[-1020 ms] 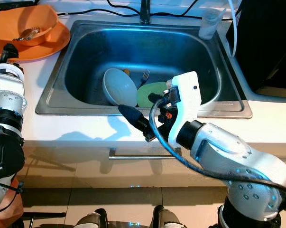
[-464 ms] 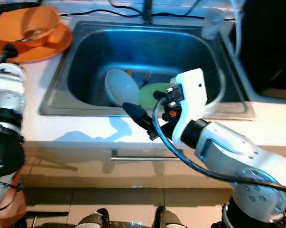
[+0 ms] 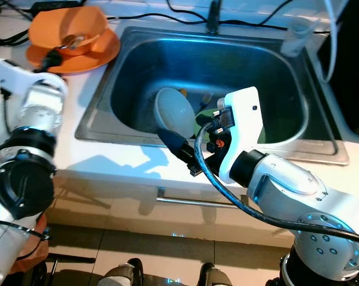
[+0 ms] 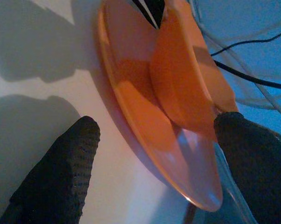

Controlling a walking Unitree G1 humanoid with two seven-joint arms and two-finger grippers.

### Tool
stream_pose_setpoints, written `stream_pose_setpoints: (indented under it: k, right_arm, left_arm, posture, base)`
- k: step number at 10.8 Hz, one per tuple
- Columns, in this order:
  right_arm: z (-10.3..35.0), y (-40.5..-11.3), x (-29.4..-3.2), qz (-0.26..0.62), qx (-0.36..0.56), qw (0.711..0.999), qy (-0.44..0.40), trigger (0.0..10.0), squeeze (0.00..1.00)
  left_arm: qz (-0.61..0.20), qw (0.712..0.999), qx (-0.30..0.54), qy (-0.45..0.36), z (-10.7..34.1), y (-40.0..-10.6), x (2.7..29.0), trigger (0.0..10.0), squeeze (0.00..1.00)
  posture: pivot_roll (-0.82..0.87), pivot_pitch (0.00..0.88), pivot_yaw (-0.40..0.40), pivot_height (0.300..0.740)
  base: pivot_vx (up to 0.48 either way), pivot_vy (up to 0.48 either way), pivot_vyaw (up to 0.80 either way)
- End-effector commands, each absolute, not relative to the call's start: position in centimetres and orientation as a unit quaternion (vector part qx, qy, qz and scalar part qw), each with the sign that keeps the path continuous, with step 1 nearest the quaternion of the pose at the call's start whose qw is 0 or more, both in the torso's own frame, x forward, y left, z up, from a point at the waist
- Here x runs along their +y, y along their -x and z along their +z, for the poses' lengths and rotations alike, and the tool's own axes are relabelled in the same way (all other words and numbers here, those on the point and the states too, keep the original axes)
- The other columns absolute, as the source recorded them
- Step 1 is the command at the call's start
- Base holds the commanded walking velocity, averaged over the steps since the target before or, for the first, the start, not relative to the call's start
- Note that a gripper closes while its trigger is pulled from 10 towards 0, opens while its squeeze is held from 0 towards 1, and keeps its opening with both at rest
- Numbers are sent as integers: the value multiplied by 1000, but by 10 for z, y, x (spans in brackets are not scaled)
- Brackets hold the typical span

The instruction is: Kitchen organization

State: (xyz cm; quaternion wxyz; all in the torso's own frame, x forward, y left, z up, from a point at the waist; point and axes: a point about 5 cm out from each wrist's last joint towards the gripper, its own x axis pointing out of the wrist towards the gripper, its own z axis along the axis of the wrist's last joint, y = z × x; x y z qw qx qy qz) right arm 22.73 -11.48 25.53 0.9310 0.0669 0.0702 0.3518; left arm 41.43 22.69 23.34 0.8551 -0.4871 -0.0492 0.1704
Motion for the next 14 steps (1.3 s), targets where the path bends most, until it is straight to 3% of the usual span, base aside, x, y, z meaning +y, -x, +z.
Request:
stream_pose_setpoints:
  k: [1,7,8,9,13,14]
  right_arm:
    - [256,-222,-117,347,67,933,-62,10000,0]
    - [253,-215,-121,338,75,936,-60,10000,0]
    - [253,-214,-122,336,77,937,-60,10000,0]
    - [253,-214,-123,335,78,937,-60,10000,0]
    - [253,-213,-124,327,81,939,-61,10000,0]
    - [253,-213,-124,327,82,940,-61,10000,0]
  left_arm:
    - [170,832,136,510,154,-404,182,10000,0]
    - [174,832,129,511,159,-406,184,10000,0]
    - [169,830,128,515,160,-406,181,7373,0]
    - [164,827,122,524,161,-407,178,0,0]
    - [158,828,122,524,165,-409,173,0,0]
    - [158,828,122,524,165,-409,174,549,0]
  posture:
    - [-298,274,-48,740]
    - [-343,305,-56,740]
    - [-350,309,-57,740]
    - [-352,312,-58,740]
    - [-359,318,-55,740]
    - [-359,318,-55,740]
  base:
    - [0,0,0]
    - [0,0,0]
    - [0,0,0]
    - [0,0,0]
    - [0,0,0]
    - [0,0,0]
